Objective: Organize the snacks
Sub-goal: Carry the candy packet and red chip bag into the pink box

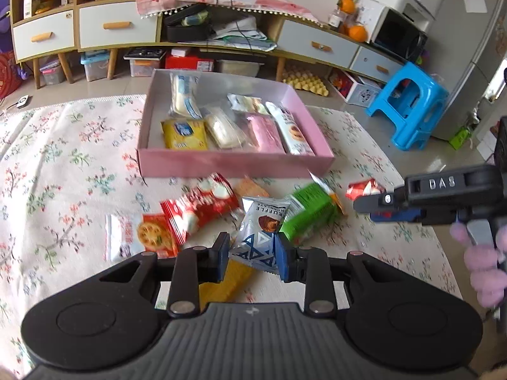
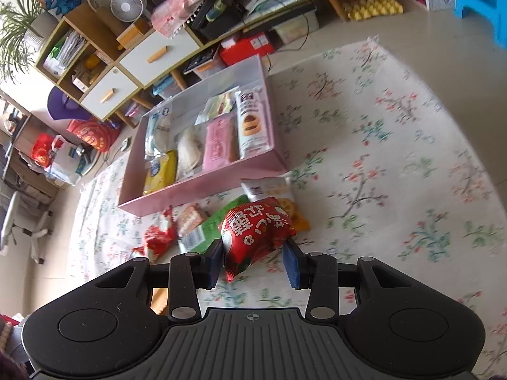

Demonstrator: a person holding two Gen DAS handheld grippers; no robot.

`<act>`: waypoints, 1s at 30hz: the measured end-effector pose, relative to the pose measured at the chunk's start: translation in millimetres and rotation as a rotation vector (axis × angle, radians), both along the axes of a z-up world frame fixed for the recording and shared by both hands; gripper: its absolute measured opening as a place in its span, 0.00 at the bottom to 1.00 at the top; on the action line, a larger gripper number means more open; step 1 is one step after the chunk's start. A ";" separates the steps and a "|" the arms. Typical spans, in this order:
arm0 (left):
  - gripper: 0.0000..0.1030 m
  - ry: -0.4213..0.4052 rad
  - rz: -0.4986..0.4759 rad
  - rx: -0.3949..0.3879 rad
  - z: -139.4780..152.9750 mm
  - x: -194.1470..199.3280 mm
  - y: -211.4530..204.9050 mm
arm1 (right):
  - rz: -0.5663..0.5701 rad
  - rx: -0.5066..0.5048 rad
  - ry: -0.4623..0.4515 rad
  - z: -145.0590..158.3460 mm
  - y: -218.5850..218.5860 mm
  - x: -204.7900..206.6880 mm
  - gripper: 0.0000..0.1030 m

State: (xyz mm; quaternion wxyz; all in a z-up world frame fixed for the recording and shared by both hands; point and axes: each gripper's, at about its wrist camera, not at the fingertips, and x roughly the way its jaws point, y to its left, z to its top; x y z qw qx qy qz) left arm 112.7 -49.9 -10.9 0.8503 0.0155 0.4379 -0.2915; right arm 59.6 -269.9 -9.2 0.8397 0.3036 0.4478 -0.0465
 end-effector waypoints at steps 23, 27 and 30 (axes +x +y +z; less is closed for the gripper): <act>0.27 -0.058 0.178 -0.106 -11.3 94.5 -18.4 | -0.087 0.052 -0.173 -9.9 -12.0 79.2 0.39; 0.27 -0.088 0.186 -0.075 -18.5 100.6 -27.2 | -0.094 0.022 -0.170 -15.9 -10.9 89.3 0.39; 0.27 -0.099 0.181 -0.061 -23.6 102.7 -33.0 | -0.084 0.001 -0.178 -17.7 -7.8 95.6 0.40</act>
